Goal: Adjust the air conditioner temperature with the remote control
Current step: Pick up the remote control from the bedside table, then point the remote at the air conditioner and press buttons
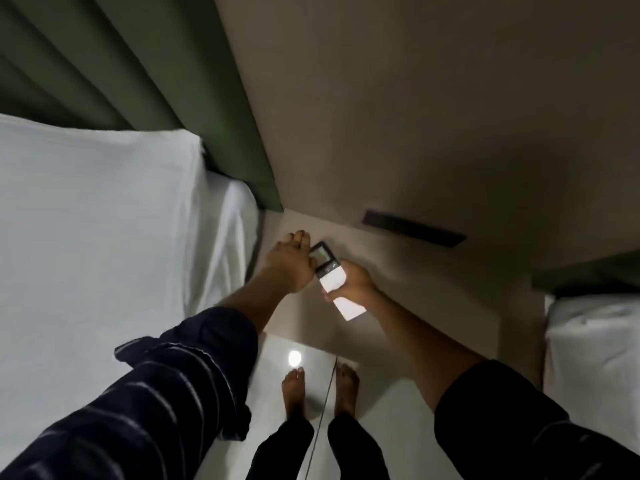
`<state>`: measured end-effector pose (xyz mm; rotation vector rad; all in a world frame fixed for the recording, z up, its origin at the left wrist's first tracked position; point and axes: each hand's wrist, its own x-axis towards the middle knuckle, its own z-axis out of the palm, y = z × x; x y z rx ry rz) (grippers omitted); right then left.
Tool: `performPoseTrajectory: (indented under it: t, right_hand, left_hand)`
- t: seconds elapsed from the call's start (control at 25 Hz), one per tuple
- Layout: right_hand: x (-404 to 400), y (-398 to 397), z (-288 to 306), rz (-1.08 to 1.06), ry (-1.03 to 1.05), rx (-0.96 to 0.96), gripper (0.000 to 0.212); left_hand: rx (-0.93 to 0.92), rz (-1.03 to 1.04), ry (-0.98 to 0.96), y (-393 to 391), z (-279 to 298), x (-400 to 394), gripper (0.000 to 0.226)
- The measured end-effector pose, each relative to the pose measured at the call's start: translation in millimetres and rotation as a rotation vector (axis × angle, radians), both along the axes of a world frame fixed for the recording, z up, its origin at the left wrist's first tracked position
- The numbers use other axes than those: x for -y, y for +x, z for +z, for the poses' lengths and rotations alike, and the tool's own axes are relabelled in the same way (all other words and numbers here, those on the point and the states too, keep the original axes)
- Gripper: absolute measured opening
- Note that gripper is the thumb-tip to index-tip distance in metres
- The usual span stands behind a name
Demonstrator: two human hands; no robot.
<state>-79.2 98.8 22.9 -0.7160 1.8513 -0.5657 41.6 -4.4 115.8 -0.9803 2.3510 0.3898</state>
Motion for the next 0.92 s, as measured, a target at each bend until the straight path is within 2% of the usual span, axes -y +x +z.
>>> performPoseTrajectory:
  t: [0.16,0.28,0.4,0.48,0.56,0.64,0.76,0.92]
  right_hand:
    - [52,48,131,0.214,-0.168,0.140,0.038]
    - [89,127,242,0.384,-0.323,0.279,0.019]
    - [100,232,353,0.602,-0.407,0.373,0.015]
    - [80,317,424,0.753,-0.450,0.389,0.020]
    - [62,371,467,0.825,-0.489,0.405,0.018]
    - [19,450,515,0.914,-0.569,0.441,0.015]
    - [-49,555,571,0.918,-0.614,0.536,0.016]
    - [-119,657,648,0.892,-0.477,0.714,0.027]
  left_hand:
    - [-0.067,0.139,-0.188,89,134,32,0.062]
    - [-0.036,0.309,-0.404,189,243,30,0.063]
    - [-0.018,0.498,-0.588,299,352,-4,0.064]
    - [0.055,0.640,-0.742,390,416,-55,0.064]
    - [0.082,0.724,-0.786,449,460,-92,0.064]
    - [0.162,0.853,-0.871,523,506,-162,0.065]
    - [0.232,0.983,-0.964,605,576,-253,0.065]
    - [0.304,1.112,-1.079,669,661,-342,0.065]
